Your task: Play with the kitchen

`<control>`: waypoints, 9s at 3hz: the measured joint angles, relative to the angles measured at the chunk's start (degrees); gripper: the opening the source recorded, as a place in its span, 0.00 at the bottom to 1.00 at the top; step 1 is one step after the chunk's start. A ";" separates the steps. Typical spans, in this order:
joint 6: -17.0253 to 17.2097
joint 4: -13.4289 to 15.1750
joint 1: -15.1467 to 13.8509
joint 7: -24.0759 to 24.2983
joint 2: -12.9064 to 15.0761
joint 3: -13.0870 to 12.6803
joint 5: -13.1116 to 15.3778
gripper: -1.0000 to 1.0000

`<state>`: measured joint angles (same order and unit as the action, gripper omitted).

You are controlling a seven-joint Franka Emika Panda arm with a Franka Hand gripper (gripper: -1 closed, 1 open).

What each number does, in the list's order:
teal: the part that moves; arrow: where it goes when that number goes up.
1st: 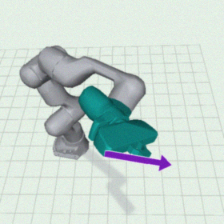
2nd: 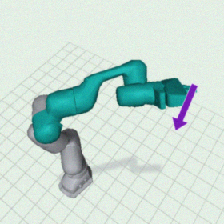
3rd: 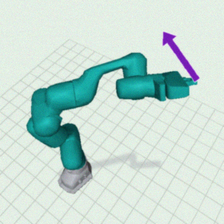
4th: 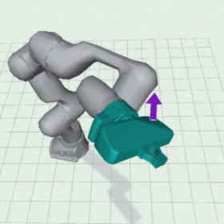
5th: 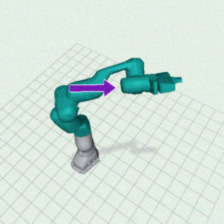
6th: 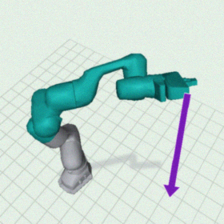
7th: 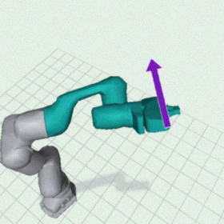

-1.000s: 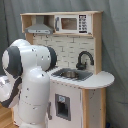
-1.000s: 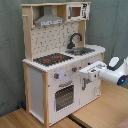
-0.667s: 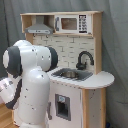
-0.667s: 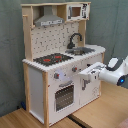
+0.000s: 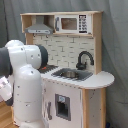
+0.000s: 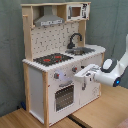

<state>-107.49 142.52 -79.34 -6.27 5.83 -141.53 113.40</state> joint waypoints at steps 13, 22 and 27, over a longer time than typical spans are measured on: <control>-18.26 -31.59 -5.99 28.66 -32.42 -0.80 -8.03 0.00; -18.87 -31.90 -5.99 83.57 -32.29 -0.73 -8.03 0.00; -20.63 -31.98 -2.83 79.00 -28.38 -1.11 -7.68 1.00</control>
<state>-128.12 110.54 -82.17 72.73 -22.55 -142.64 105.72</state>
